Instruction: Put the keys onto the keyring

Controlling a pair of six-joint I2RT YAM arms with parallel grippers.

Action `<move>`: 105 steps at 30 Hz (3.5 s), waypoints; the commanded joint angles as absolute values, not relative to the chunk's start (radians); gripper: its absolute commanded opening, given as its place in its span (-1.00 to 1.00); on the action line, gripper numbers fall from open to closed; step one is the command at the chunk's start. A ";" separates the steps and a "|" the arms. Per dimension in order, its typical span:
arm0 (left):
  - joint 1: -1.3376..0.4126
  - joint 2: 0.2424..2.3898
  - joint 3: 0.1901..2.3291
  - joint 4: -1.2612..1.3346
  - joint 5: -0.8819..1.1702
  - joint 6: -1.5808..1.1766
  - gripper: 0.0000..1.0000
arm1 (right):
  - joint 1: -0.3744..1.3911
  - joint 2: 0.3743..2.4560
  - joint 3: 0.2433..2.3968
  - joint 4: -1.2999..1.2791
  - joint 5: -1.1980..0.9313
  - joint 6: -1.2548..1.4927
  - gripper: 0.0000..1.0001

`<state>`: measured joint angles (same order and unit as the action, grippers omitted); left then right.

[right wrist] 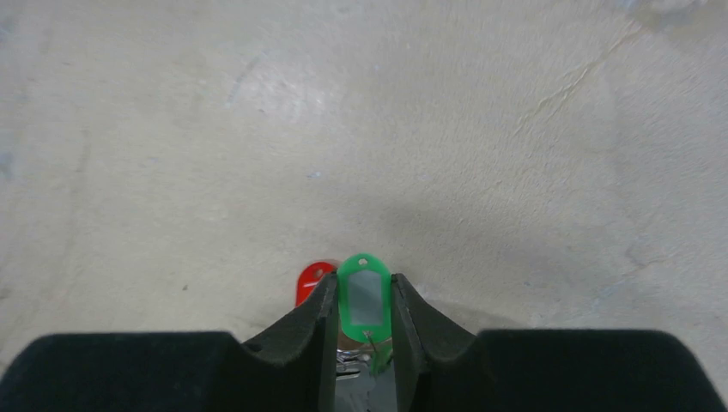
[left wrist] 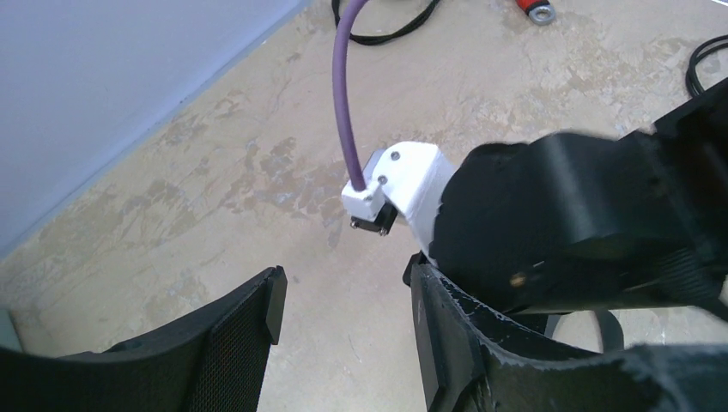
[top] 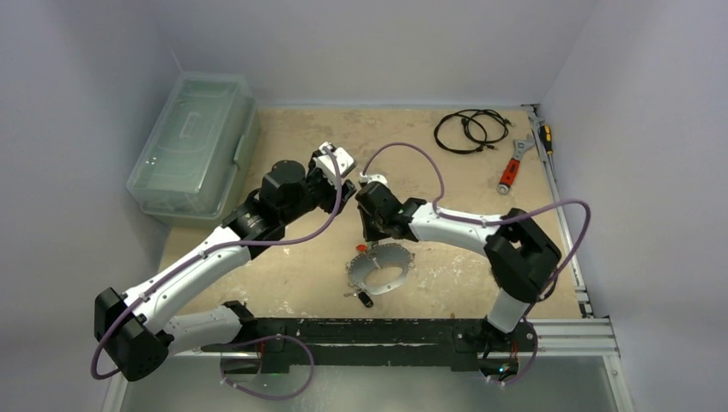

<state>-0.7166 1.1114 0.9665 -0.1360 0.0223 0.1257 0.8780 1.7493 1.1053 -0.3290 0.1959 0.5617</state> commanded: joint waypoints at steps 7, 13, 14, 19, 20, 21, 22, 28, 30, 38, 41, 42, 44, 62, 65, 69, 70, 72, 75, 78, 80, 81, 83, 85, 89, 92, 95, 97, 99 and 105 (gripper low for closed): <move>-0.720 1.033 0.938 -0.066 -0.054 0.158 0.13 | 0.881 1.516 1.046 -0.094 0.238 0.438 -1.00; -0.719 1.000 0.927 -0.050 -0.116 0.164 0.13 | 0.878 1.523 1.128 -0.053 0.286 0.367 -1.00; -0.719 0.993 0.924 -0.046 -0.125 0.165 0.13 | 0.877 1.539 1.146 -0.047 0.279 0.359 -1.00; -0.720 0.969 0.916 -0.033 -0.166 0.172 0.13 | 0.860 1.613 1.285 -0.036 0.261 0.326 -1.00; -0.720 0.966 0.915 -0.033 -0.176 0.173 0.13 | 0.855 1.625 1.312 -0.035 0.257 0.316 -1.00; -0.721 0.961 0.914 -0.029 -0.188 0.174 0.13 | 0.846 1.635 1.343 -0.035 0.254 0.305 -1.00; -0.720 0.956 0.911 -0.026 -0.202 0.175 0.13 | 0.839 1.645 1.372 -0.039 0.250 0.297 -1.00; -0.720 0.893 0.869 0.052 -0.348 0.184 0.13 | 0.828 1.651 1.441 -0.031 0.230 0.244 -1.00; -0.720 0.875 0.858 0.067 -0.384 0.189 0.13 | 0.826 1.645 1.386 -0.005 0.207 0.242 -1.00; -0.720 0.883 0.860 0.065 -0.390 0.189 0.14 | 0.822 1.700 1.132 0.137 0.057 0.288 -1.00; -0.719 0.884 0.859 0.066 -0.388 0.188 0.14 | 0.822 1.683 1.109 0.130 0.067 0.296 -1.00; -0.720 0.884 0.859 0.066 -0.387 0.187 0.14 | 0.822 1.675 1.112 0.124 0.078 0.296 -1.00; -0.720 0.884 0.859 0.066 -0.387 0.187 0.14 | 0.822 1.663 1.125 0.104 0.102 0.288 -1.00; -0.720 0.884 0.857 0.070 -0.392 0.189 0.14 | 0.836 1.300 1.060 -0.196 0.218 0.365 -1.00; -0.719 0.884 0.856 0.071 -0.391 0.190 0.14 | 0.854 1.232 1.027 -0.235 0.225 0.406 -1.00; -0.720 0.883 0.855 0.070 -0.390 0.190 0.14 | 0.874 1.162 0.979 -0.282 0.236 0.458 -1.00; -0.720 0.882 0.855 0.071 -0.389 0.189 0.14 | 0.884 1.149 0.969 -0.290 0.236 0.477 -1.00; -0.720 0.882 0.855 0.071 -0.388 0.190 0.14 | 0.909 1.130 0.951 -0.306 0.239 0.505 -1.00; -0.719 0.881 0.857 0.071 -0.386 0.187 0.14 | 0.954 1.117 0.931 -0.330 0.267 0.541 -1.00; -0.720 0.879 0.857 0.071 -0.386 0.187 0.14 | 0.975 1.109 0.911 -0.344 0.284 0.562 -1.00; -0.721 0.879 0.856 0.072 -0.385 0.187 0.14 | 0.979 1.112 0.903 -0.344 0.290 0.567 -1.00; -0.720 0.879 0.856 0.072 -0.385 0.187 0.14 | 0.980 1.114 0.901 -0.339 0.294 0.568 -1.00; -0.720 0.881 0.857 0.071 -0.387 0.189 0.14 | 0.979 1.138 0.900 -0.325 0.311 0.565 -1.00; -0.720 0.879 0.857 0.069 -0.389 0.190 0.14 | 0.980 1.179 0.914 -0.319 0.325 0.558 -1.00; -0.720 0.882 0.852 0.072 -0.396 0.195 0.14 | 0.979 1.262 0.961 -0.307 0.343 0.524 -1.00; -0.720 0.885 0.852 0.072 -0.399 0.196 0.14 | 0.978 1.302 0.983 -0.276 0.384 0.481 -1.00; -0.720 0.888 0.851 0.072 -0.400 0.198 0.14 | 0.974 1.343 1.008 -0.257 0.411 0.440 -1.00; -0.720 0.888 0.850 0.072 -0.403 0.199 0.14 | 0.970 1.368 1.023 -0.241 0.417 0.408 -1.00; -0.719 0.890 0.850 0.074 -0.405 0.203 0.14 | 0.961 1.386 1.030 -0.224 0.422 0.382 -1.00; -0.720 0.894 0.847 0.075 -0.416 0.209 0.15 | 0.875 1.398 1.022 -0.186 0.386 0.339 -1.00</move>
